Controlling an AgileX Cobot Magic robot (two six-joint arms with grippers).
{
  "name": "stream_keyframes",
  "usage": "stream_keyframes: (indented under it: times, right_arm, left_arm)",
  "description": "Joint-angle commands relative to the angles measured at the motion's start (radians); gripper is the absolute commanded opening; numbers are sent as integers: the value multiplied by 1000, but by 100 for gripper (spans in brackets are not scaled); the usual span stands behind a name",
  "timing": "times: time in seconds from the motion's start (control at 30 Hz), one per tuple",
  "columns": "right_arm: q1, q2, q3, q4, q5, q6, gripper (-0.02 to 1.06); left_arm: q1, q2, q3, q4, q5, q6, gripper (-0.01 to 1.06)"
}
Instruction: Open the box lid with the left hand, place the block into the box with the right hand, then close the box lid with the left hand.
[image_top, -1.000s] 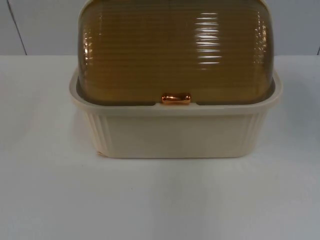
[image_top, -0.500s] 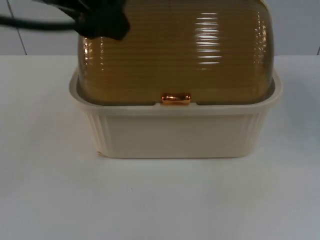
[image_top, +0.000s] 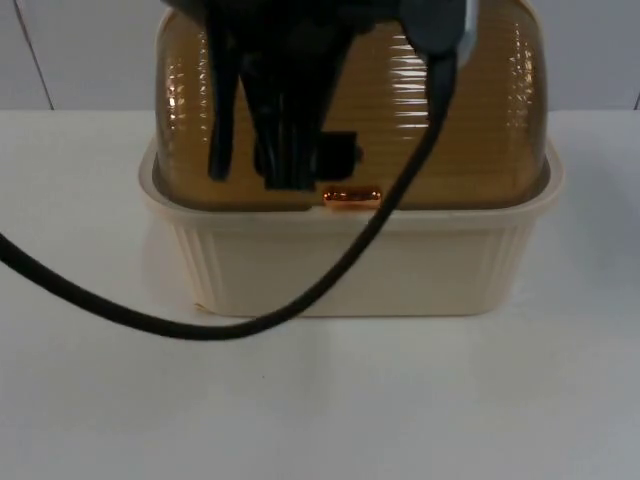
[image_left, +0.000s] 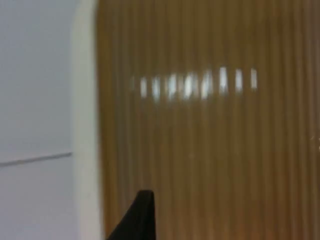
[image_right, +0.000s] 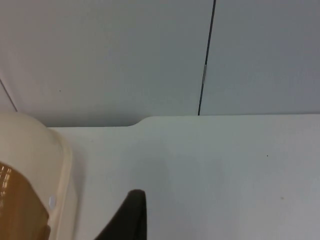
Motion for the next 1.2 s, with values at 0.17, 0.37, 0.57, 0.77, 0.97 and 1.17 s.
stream_keyframes:
  times: [0.17, 0.37, 0.57, 0.77, 0.97, 1.17]
  right_arm:
    - [-6, 0, -6, -28, 1, -15, 105]
    - [-6, 0, -6, -28, 1, -15, 105]
    - [-6, 0, -6, -28, 1, -18, 105]
    - [-6, 0, -6, -28, -3, -18, 105]
    - [-6, 0, -6, -28, -5, -18, 105]
    - [-6, 0, -6, -28, -5, -18, 105]
  left_arm:
    - [-65, 61, -4, 73, -15, -114, 105]
    - [-73, 92, -4, 133, -15, -220, 105]
    - [-76, 92, 108, 387, -62, -477, 105]
    - [-145, 92, 209, 888, -28, -975, 105]
    - [-153, 92, 225, 984, 35, -1157, 100]
    - [-153, 92, 224, 980, 31, -1157, 49]
